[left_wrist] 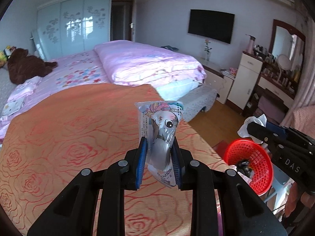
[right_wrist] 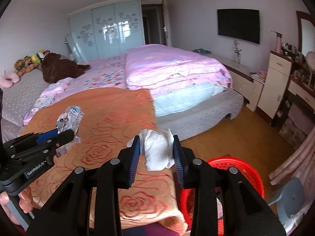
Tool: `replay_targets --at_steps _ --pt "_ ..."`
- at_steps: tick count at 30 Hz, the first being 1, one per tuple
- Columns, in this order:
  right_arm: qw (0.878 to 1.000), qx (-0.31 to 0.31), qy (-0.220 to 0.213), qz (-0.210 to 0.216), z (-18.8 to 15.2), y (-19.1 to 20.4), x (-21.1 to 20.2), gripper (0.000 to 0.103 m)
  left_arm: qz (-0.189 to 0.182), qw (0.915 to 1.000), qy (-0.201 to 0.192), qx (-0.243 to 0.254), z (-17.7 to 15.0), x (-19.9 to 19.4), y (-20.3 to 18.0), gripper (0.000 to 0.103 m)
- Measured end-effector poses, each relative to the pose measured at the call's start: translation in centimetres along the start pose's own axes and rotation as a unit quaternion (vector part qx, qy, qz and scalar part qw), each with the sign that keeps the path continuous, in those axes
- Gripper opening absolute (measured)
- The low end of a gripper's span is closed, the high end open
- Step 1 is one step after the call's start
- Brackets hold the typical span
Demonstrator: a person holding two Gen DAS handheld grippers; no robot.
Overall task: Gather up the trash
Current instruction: 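Carry the packet and white tissue with both grippers over the red wastebasket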
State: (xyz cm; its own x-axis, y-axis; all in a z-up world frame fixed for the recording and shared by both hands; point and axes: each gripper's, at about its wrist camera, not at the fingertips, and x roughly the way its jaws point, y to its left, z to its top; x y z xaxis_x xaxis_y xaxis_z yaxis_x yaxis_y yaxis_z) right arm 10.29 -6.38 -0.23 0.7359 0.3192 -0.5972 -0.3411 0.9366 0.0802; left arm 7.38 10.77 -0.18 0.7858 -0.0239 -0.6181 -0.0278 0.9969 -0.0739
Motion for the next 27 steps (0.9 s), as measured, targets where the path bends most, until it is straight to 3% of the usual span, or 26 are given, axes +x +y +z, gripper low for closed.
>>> replay_targets --at_steps 15,27 --pt "0.997 0.046 0.011 -0.058 -2.5 -6.0 -1.3 0.032 -0.06 0.9961 0.028 0.058 -0.6 2.3 -7.0 0.023" --pt "0.992 0.089 0.028 -0.084 -4.7 -10.1 -1.4 0.032 -0.081 0.9917 0.042 0.09 -1.1 3.7 -11.5 0.023"
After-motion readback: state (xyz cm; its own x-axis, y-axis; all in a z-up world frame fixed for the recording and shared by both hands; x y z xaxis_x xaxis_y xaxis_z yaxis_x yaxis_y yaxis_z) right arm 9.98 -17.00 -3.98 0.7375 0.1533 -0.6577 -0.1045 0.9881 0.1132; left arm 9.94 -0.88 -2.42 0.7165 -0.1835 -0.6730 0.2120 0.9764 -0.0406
